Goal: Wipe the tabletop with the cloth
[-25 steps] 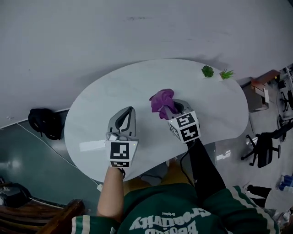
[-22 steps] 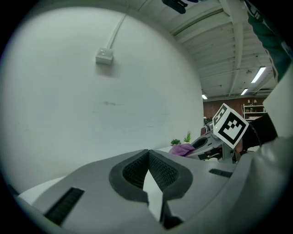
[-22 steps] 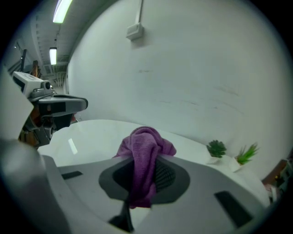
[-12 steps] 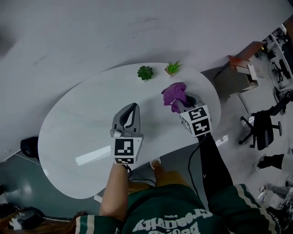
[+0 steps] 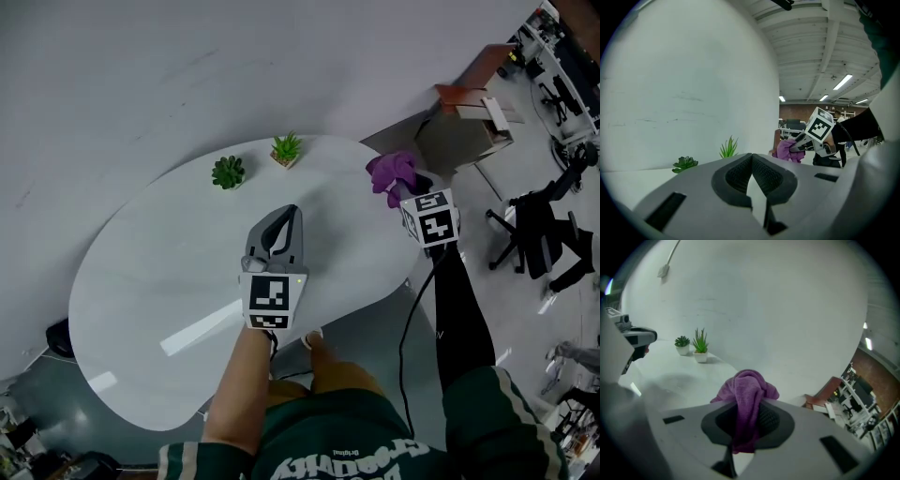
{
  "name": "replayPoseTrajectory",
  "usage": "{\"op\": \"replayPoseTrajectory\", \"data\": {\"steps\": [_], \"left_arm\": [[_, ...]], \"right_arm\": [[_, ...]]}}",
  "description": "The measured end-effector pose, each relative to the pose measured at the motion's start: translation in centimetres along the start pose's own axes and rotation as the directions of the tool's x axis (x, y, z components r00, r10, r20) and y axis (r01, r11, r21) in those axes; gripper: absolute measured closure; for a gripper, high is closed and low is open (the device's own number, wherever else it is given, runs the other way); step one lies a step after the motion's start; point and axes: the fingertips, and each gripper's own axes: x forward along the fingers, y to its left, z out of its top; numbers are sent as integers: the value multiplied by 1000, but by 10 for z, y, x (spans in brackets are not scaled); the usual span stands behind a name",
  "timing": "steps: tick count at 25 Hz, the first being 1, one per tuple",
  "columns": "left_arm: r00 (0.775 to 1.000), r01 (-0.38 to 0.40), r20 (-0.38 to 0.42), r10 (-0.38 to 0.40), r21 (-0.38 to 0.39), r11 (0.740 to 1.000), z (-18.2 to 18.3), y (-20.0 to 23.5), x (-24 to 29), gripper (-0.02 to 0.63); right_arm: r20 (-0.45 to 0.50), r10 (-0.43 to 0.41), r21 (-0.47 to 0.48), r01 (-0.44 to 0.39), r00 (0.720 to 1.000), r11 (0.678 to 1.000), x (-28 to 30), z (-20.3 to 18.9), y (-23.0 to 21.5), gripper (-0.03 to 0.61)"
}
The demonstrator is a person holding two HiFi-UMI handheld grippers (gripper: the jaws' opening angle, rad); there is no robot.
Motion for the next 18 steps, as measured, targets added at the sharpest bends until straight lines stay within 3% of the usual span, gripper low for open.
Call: {"op": "replayPoseTrajectory", "data": {"steps": [3, 6, 10, 14, 18], "left_arm": [[1000, -11, -22, 11, -3, 1000, -7, 0, 3, 614], [998, -29, -47, 29, 7, 1000, -16, 7, -5, 614], [995, -67, -75, 67, 12, 998, -27, 25, -20, 614], [990, -111, -88, 111, 3, 994, -35, 45, -39, 614], [987, -135, -94, 134, 2, 991, -37, 60, -56, 614]], "right_arm": [[-80, -33, -11, 32, 996, 999, 21, -19, -21, 520], [-135, 2, -9, -4, 991, 1000, 40, -36, -13, 520], [-101, 22, -60, -28, 995, 998, 52, -32, 15, 532], [-84, 98, -86, -105, 992, 991, 53, -18, 52, 532], [-93, 92, -116, -103, 991, 988, 47, -15, 69, 519]]}}
